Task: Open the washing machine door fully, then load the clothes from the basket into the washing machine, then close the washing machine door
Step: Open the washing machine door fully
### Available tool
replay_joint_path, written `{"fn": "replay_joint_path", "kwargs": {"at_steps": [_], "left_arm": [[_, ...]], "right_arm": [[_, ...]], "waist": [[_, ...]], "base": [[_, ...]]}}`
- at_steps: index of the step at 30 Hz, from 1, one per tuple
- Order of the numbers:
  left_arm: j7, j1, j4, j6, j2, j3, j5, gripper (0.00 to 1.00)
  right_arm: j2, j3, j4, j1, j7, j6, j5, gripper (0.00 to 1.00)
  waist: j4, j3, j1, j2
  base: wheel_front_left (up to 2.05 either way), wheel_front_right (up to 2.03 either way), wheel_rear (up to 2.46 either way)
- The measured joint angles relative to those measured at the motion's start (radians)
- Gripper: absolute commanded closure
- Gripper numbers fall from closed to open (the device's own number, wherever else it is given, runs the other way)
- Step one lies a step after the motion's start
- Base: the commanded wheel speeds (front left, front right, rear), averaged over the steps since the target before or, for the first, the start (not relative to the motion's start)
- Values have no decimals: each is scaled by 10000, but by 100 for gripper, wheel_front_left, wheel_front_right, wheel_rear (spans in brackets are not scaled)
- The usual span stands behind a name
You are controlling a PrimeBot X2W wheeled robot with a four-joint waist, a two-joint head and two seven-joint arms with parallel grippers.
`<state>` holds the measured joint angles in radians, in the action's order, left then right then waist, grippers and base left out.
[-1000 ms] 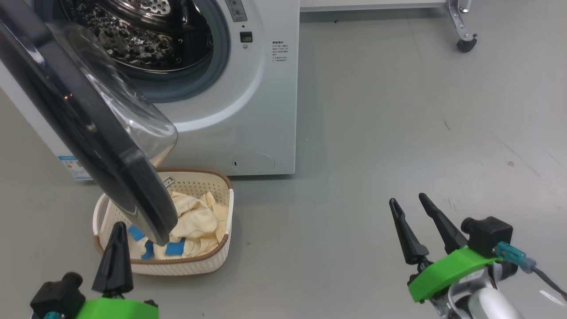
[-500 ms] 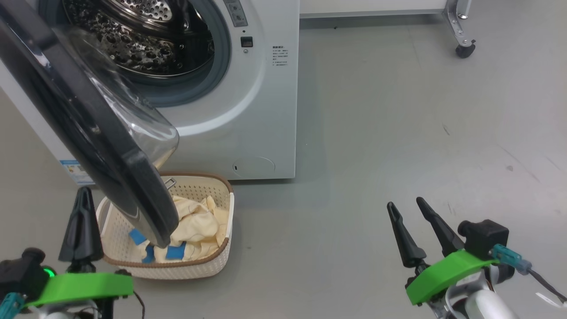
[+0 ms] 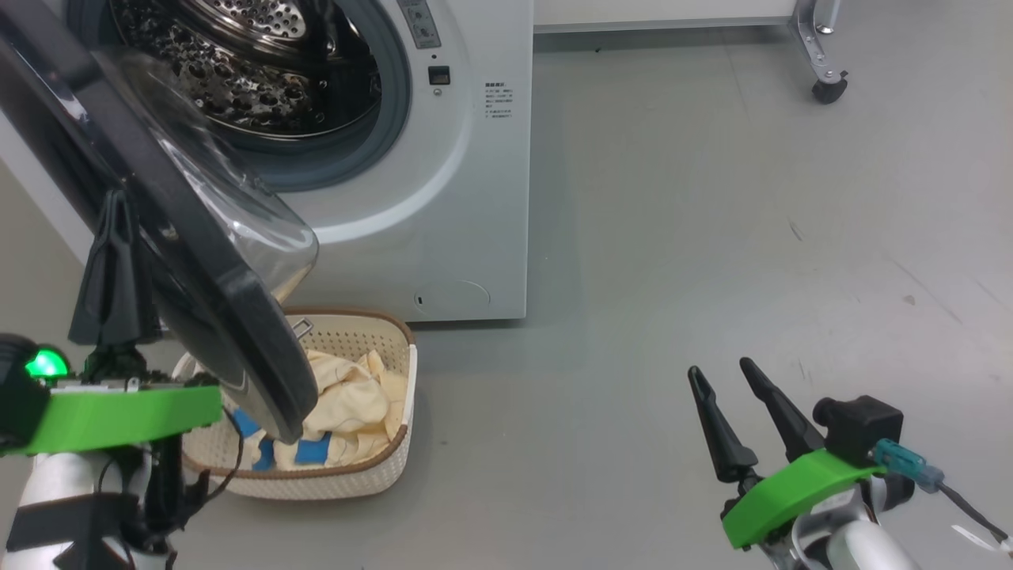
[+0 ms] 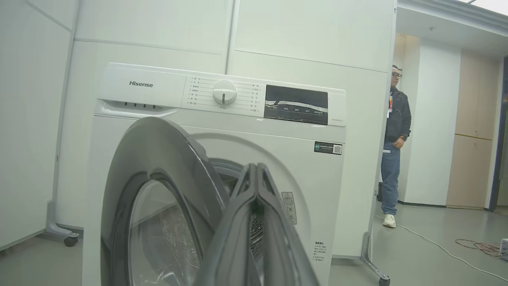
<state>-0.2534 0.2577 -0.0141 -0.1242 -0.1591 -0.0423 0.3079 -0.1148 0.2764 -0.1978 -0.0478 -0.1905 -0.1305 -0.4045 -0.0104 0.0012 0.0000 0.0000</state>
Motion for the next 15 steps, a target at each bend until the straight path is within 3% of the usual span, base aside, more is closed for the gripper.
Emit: {"fn": "replay_joint_path", "kwargs": {"at_steps": [15], "left_arm": [[1005, 889, -259, 0, -94, 1593, 194, 100]], "right_arm": [[105, 48, -174, -33, -127, 0, -4, 0]], "waist": [[-220, 143, 0, 0]], "base": [[0, 0, 0]]}}
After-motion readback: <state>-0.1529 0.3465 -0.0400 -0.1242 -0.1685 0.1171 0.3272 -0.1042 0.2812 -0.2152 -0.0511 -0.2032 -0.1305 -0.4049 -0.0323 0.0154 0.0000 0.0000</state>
